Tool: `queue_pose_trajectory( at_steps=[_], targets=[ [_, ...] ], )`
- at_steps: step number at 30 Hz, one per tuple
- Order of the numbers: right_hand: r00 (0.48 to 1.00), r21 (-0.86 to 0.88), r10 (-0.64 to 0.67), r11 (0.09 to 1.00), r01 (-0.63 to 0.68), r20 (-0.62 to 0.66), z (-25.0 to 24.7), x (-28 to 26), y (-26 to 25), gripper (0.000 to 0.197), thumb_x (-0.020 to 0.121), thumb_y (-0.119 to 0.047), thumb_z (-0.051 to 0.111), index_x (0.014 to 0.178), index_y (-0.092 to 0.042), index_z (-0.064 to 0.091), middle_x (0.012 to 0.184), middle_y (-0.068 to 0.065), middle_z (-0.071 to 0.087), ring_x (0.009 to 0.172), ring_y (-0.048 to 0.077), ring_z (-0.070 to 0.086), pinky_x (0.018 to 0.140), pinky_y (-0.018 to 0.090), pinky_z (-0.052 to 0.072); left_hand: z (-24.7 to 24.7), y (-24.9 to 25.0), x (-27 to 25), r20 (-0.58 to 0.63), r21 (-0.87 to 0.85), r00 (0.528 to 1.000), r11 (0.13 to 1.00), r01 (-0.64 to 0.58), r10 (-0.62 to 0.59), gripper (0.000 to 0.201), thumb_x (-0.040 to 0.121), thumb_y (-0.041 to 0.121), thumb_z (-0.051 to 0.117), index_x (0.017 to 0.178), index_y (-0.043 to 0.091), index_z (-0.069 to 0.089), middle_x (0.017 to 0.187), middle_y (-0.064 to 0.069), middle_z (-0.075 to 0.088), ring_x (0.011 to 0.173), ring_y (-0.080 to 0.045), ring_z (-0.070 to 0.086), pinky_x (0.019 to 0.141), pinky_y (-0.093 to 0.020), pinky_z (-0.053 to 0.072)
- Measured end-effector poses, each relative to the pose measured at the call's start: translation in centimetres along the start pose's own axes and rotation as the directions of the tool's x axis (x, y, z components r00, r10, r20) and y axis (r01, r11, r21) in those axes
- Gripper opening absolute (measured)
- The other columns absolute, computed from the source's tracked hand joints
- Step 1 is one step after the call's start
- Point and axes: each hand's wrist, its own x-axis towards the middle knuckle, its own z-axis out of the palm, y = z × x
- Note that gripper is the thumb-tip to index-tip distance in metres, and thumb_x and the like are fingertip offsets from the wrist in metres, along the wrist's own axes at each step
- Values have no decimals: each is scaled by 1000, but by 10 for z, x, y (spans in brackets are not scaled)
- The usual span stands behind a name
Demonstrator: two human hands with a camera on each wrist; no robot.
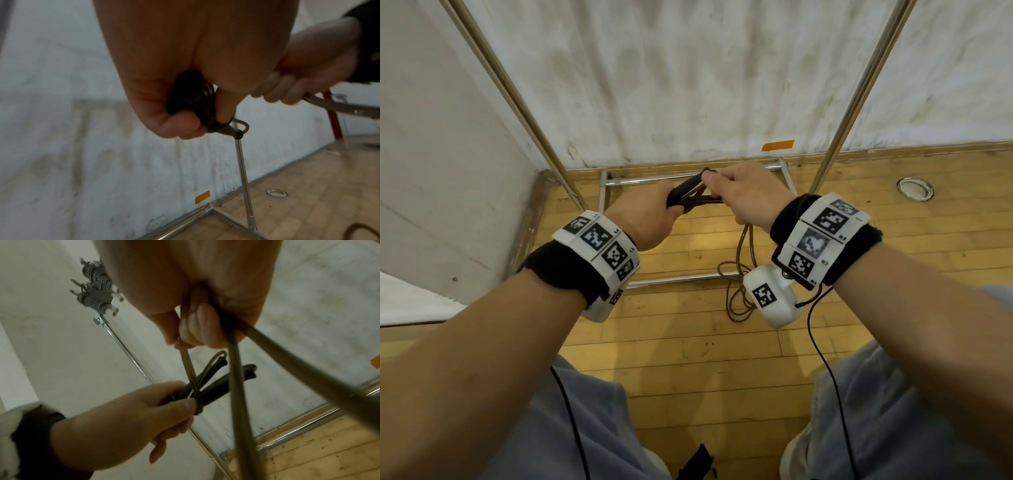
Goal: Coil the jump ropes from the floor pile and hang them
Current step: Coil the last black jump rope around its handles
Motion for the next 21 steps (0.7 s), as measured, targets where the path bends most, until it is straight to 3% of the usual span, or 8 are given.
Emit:
queue_pose_trajectory(
  at_steps=[2, 4, 6, 9, 12, 17, 21],
  targets=[
    [999, -26, -26, 999, 26, 22, -1, 0, -1, 28, 94, -34, 53, 72, -18, 60, 49, -9, 41, 34, 3, 36, 39, 15, 34, 0, 7, -3, 36, 57, 999, 998, -22, 20, 25, 95, 37, 47, 116, 23, 49, 83, 6, 57, 71, -12, 56, 55, -28, 41],
    [997, -57, -75, 996, 76, 21, -2, -1, -4, 26, 93, -28, 54, 73, -13, 61, 50, -8, 41, 33, 1, 35, 37, 11, 32, 2, 11, -5, 60, 123, 997, 990, -62, 55, 43, 88, 45, 56, 125, 23, 46, 98, 3, 62, 85, -18, 61, 71, -37, 52],
    [991, -98, -131, 986, 132, 13, -2, -2, -7, 26, 95, -24, 52, 77, -9, 63, 52, -7, 40, 34, 1, 35, 38, 8, 29, 5, 15, -7, 49, 161, 995, 982, -99, 92, 55, 84, 53, 59, 127, 21, 47, 106, 1, 64, 93, -21, 61, 81, -39, 53],
    [981, -218, -192, 959, 181, -31, -1, -2, -8, 31, 96, -28, 50, 69, -14, 58, 56, -7, 43, 46, 4, 39, 46, 13, 28, 9, 25, -12, 1, 196, 994, 974, -111, 113, 35, 92, 44, 51, 118, 20, 54, 91, 2, 64, 81, -20, 59, 68, -33, 49],
    [970, -317, -232, 928, 198, -74, -1, 1, -4, 30, 95, -33, 50, 76, -14, 62, 64, -7, 48, 57, 7, 43, 54, 18, 29, 12, 34, -16, 0, 253, 995, 963, -95, 98, 21, 95, 30, 43, 112, 20, 52, 76, 4, 55, 67, -17, 54, 53, -28, 39],
    [973, -405, -203, 903, 143, -109, -13, 12, 6, 36, 92, -45, 52, 75, -15, 62, 65, -4, 53, 58, 9, 47, 53, 22, 33, 5, 32, -17, 24, 244, 992, 962, -123, 121, 19, 91, 25, 48, 109, 23, 53, 87, 0, 56, 87, -19, 50, 66, -33, 44],
    [992, -231, -102, 969, 82, -76, -33, 21, 15, 46, 86, -51, 57, 65, -11, 60, 51, -5, 37, 43, 7, 34, 46, 18, 29, -9, 24, -24, -51, -9, 947, 948, -318, 317, 1, 89, 22, 56, 89, 22, 55, 77, 3, 56, 74, -20, 52, 64, -32, 40]
  ],
)
